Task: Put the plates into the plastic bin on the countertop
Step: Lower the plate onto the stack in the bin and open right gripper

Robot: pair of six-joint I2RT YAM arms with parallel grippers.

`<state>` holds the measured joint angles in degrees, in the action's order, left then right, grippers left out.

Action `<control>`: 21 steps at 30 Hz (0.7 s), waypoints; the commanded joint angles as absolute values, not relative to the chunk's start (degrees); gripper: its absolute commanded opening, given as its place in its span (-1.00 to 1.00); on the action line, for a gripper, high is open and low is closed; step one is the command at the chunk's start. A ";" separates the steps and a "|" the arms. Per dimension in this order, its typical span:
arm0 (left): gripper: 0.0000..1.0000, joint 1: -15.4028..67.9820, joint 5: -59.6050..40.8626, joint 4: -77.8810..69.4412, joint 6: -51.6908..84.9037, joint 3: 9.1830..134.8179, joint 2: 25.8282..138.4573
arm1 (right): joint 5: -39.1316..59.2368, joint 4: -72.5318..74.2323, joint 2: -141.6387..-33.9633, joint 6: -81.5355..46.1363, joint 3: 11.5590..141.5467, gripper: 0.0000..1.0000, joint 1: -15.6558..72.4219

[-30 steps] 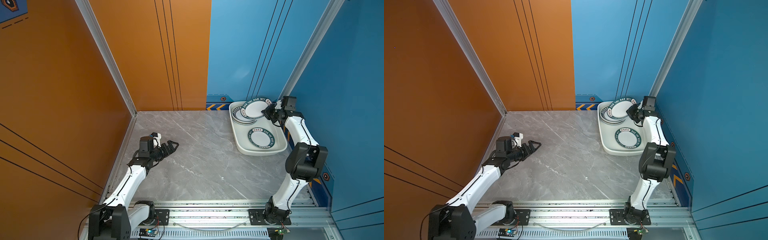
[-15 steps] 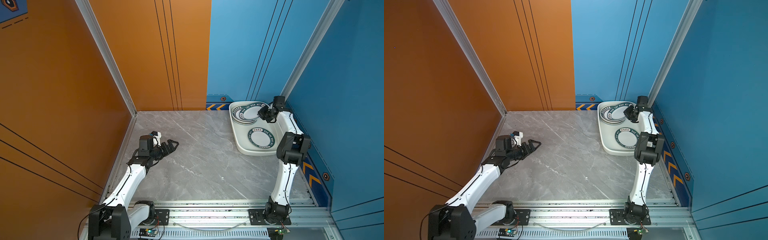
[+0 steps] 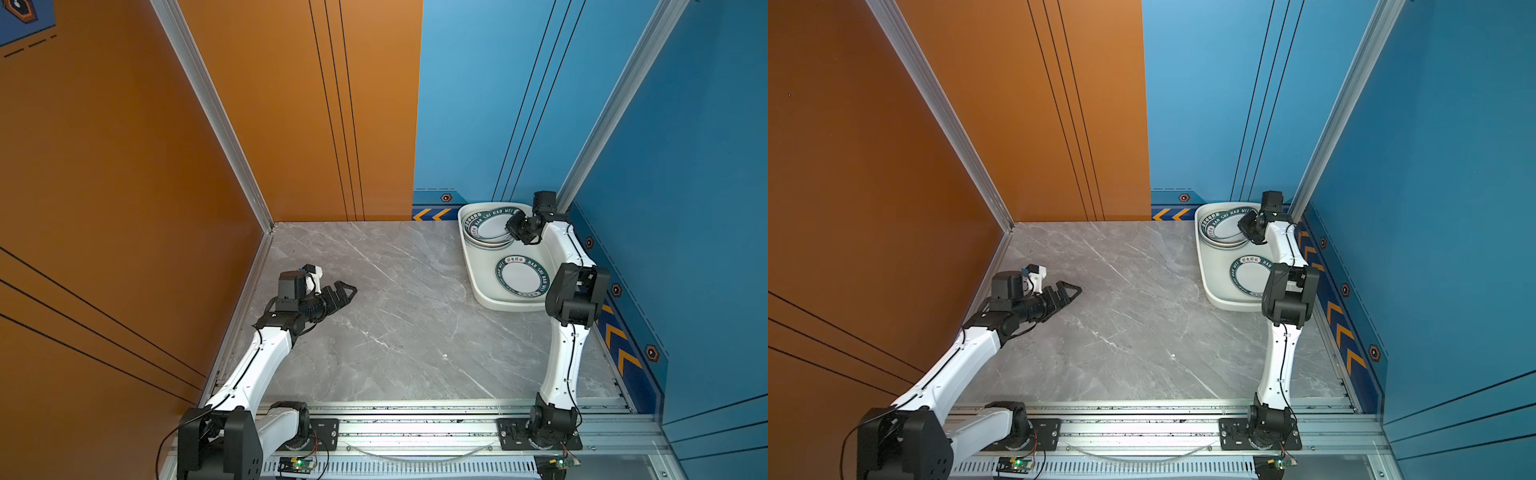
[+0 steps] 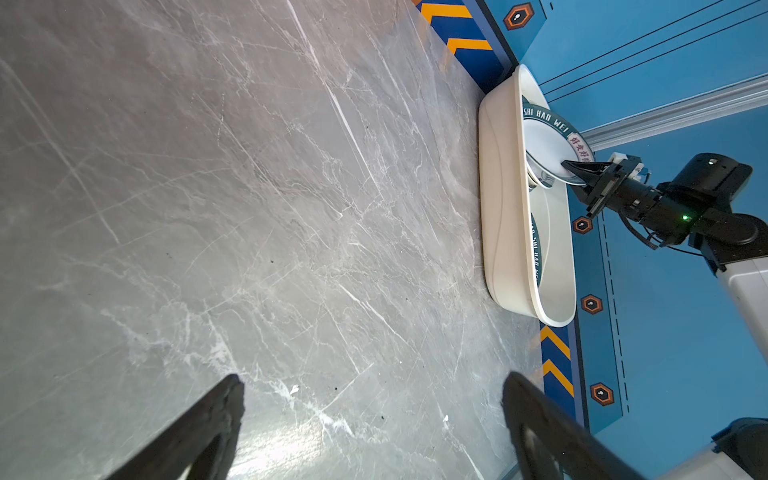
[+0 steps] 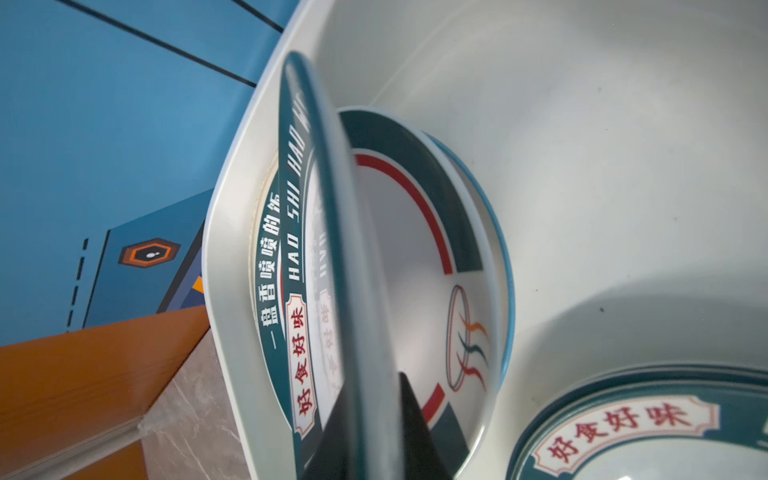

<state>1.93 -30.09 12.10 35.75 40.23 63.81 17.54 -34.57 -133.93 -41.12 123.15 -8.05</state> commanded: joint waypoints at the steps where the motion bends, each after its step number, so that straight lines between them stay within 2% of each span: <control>1: 0.96 1.51 -30.50 13.60 34.19 41.57 63.90 | 14.22 -37.57 -134.20 -39.79 122.96 -0.34 -7.29; 4: 0.96 1.32 -30.50 14.31 33.67 41.35 63.64 | 13.01 -38.25 -133.66 -38.93 122.96 -0.18 -7.43; 12: 0.96 1.12 -27.52 12.92 32.44 39.37 63.37 | 7.56 -41.46 -130.54 -34.46 123.09 -0.04 -7.14; 16: 0.96 1.06 -20.56 9.48 31.32 36.93 63.39 | -2.88 -43.99 -126.05 -28.26 122.49 0.11 -5.02; 21: 0.96 0.93 -16.73 4.40 30.98 35.08 63.54 | -12.86 -44.81 -119.99 -22.03 119.32 0.20 -2.62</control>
